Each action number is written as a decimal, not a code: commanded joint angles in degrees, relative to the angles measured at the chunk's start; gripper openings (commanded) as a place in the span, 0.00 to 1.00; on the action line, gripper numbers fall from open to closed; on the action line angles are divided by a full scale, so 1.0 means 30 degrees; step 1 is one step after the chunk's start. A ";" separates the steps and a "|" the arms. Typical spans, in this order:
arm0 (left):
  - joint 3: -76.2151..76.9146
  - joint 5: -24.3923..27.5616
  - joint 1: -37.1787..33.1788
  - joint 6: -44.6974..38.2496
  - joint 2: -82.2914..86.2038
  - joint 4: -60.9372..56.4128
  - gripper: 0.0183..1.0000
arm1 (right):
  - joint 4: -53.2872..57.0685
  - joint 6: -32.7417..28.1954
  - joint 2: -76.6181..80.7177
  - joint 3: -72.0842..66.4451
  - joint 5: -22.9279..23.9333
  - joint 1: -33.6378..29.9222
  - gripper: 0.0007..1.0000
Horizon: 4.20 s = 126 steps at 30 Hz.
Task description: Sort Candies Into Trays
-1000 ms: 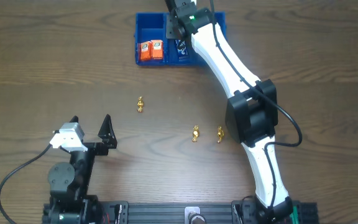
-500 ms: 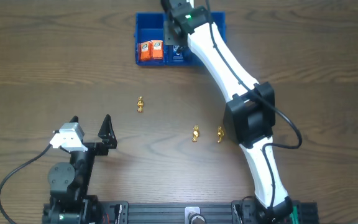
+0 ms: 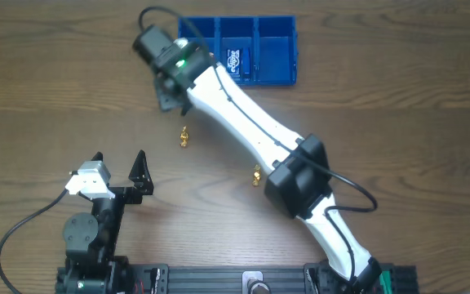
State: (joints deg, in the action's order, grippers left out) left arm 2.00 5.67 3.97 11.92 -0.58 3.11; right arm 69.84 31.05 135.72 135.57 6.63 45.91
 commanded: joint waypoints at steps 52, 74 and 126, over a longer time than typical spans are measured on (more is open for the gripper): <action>-0.0576 0.0036 0.0058 -0.0262 0.0124 0.0299 1.00 | 0.0780 0.3031 0.3286 -0.0415 -0.0022 0.0889 0.14; -0.0576 0.0036 0.0058 -0.0262 0.0124 0.0299 1.00 | -0.1413 -0.1406 -0.2310 -0.0423 0.5166 -0.7395 0.12; -0.0576 0.0036 0.0058 -0.0262 0.0124 0.0299 1.00 | -0.3723 -0.0444 -1.0579 -1.9103 -0.1282 -0.3636 0.70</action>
State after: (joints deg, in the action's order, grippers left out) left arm 2.00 5.65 3.97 11.90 -0.58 3.09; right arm 59.90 26.17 103.79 83.99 5.67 32.88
